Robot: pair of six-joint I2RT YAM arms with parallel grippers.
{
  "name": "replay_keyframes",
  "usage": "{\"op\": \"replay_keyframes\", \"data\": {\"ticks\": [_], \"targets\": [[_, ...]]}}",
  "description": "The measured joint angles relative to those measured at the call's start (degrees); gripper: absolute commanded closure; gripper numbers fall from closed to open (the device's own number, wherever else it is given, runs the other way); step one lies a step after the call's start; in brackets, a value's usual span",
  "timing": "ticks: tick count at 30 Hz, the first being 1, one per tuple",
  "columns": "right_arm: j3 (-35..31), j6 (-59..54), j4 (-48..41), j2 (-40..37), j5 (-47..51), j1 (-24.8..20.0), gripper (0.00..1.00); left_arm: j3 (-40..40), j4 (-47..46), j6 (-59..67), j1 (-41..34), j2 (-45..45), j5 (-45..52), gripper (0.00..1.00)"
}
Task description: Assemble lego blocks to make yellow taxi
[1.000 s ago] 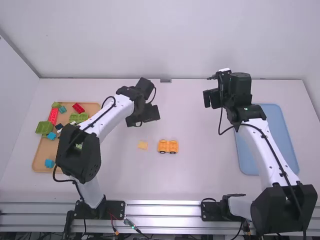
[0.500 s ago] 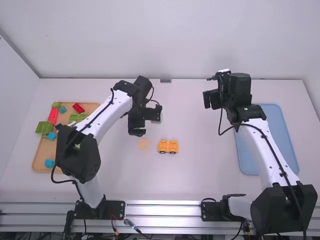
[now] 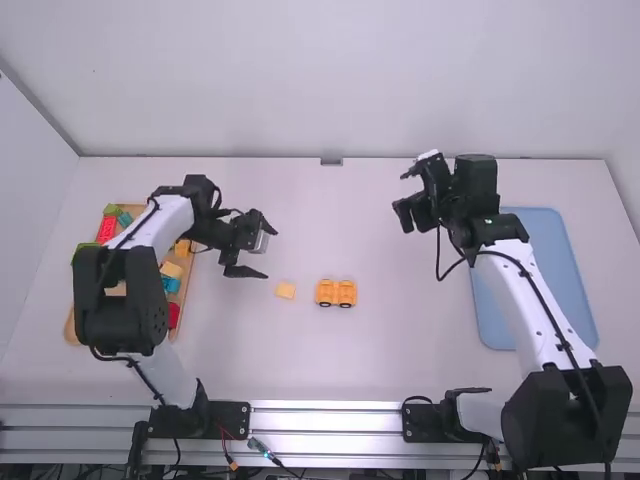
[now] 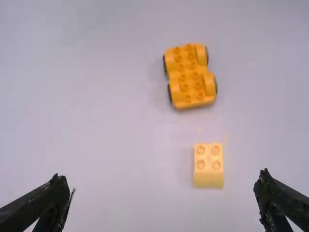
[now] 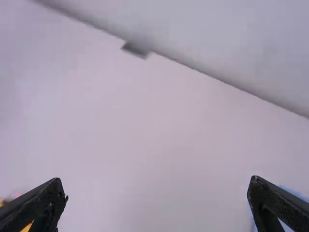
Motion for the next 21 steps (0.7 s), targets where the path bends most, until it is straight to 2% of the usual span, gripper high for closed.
{"op": "replay_keyframes", "data": {"ticks": [3,6,12,15,21], "targets": [[-4.57,-7.32,3.58,0.00,-8.24,0.00,0.01,-5.95,6.34,0.98,0.42,-0.02,5.77,0.01],[-12.15,-14.12,11.65,0.00,-17.46,0.00,0.01,-10.43,13.53,-0.50,-0.04,0.00,8.35,0.01],[-23.34,-20.72,25.49,1.46,-27.54,0.76,0.01,-12.00,20.52,-7.06,-2.23,0.00,8.52,0.01],[-26.36,-22.82,29.35,4.57,-29.90,2.40,0.01,-11.98,20.68,-8.74,-2.78,0.90,8.48,0.01],[-26.93,-25.55,32.35,12.33,-31.36,5.35,0.01,-11.98,18.38,-7.85,-2.71,4.96,8.28,0.01]]}}
